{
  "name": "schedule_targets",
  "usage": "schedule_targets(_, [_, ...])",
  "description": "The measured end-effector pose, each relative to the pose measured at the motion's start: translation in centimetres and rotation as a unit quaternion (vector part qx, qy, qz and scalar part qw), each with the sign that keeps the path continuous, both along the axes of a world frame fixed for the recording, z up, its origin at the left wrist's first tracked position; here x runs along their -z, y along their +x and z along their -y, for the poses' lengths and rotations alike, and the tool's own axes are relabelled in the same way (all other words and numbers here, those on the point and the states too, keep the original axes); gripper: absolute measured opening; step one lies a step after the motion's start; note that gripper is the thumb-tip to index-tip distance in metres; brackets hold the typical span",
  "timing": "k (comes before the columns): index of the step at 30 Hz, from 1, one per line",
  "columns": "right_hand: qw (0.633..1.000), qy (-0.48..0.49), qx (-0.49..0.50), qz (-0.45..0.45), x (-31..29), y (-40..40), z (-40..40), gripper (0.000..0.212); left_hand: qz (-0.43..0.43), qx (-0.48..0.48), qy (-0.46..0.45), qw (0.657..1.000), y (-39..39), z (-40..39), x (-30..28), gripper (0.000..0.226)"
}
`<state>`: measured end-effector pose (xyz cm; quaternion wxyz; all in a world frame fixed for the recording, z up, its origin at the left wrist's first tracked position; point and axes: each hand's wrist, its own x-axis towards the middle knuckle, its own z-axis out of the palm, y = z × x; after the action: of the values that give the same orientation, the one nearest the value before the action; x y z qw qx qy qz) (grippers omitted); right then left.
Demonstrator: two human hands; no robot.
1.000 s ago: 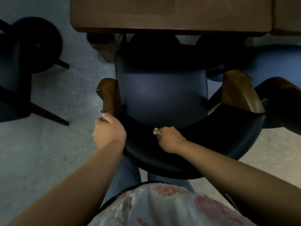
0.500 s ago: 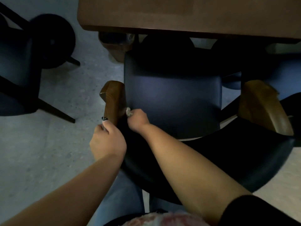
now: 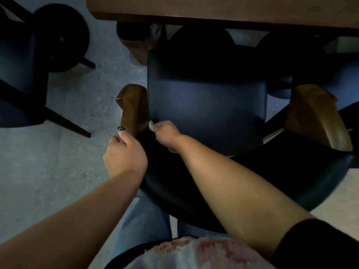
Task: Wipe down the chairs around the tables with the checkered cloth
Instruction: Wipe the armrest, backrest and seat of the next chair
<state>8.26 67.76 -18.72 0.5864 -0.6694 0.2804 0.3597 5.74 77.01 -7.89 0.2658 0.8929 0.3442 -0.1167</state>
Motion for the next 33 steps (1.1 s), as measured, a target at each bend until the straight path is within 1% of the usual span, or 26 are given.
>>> schedule_targets(2, [1.000,-0.019,-0.017,0.001,0.3,-0.8,0.0,0.046,0.000,0.000,0.000,1.000,0.0,0.1,0.0,0.054])
schedule_targets(4, [0.997,-0.051,-0.061,0.010,0.4,-2.4,1.9,0.048,-0.001,0.000,0.003,1.000,0.0,0.2,-0.2,0.055])
schedule_targets(6, [0.989,-0.085,-0.125,0.003,0.5,-4.3,4.6,0.039,-0.002,-0.002,0.002,1.000,0.0,0.3,-0.3,0.054])
schedule_targets(8, [0.969,-0.129,-0.211,-0.019,0.3,-6.0,7.5,0.027,-0.005,-0.002,0.000,1.000,0.1,0.3,-0.3,0.053])
schedule_targets(11, [0.918,-0.209,-0.332,-0.065,-0.5,-7.3,11.4,0.030,-0.003,0.000,-0.003,1.000,0.1,0.3,-0.2,0.053])
schedule_targets(14, [0.843,-0.301,-0.438,-0.076,-1.5,-8.0,14.6,0.028,0.006,0.004,-0.004,1.000,0.0,0.3,-0.1,0.054])
schedule_targets(19, [0.741,-0.401,-0.525,-0.123,-4.5,-5.9,22.2,0.031,0.009,0.005,-0.003,1.000,0.1,0.3,-0.1,0.054])
schedule_targets(20, [0.720,-0.422,-0.537,-0.120,-5.2,-5.4,24.0,0.028,0.010,0.007,-0.002,1.000,0.0,0.2,-0.1,0.054])
schedule_targets(22, [0.695,-0.445,-0.559,-0.086,-6.3,-5.1,26.5,0.024,0.014,0.004,-0.001,1.000,0.0,0.2,-0.1,0.054])
schedule_targets(23, [0.690,-0.441,-0.568,-0.077,-6.6,-5.4,26.8,0.021,0.013,0.003,0.000,1.000,0.1,0.2,-0.1,0.054])
schedule_targets(26, [0.717,-0.423,-0.548,-0.083,-6.8,-6.8,25.4,0.012,0.002,0.016,-0.004,1.000,0.1,0.1,-0.3,0.055])
schedule_targets(29, [0.754,-0.435,-0.481,-0.103,-7.1,-7.5,24.1,0.015,0.007,0.013,-0.010,1.000,0.2,0.0,-0.2,0.056])
schedule_targets(30, [0.760,-0.447,-0.461,-0.103,-7.4,-7.8,23.5,0.015,0.007,0.012,-0.010,1.000,0.1,0.0,-0.2,0.056])
schedule_targets(32, [0.763,-0.474,-0.428,-0.101,-7.7,-8.8,20.9,0.022,0.005,0.011,-0.007,1.000,0.1,0.1,-0.1,0.056])
schedule_targets(33, [0.771,-0.477,-0.411,-0.096,-7.9,-9.5,18.9,0.025,0.002,0.009,-0.006,1.000,0.1,0.1,-0.2,0.056])
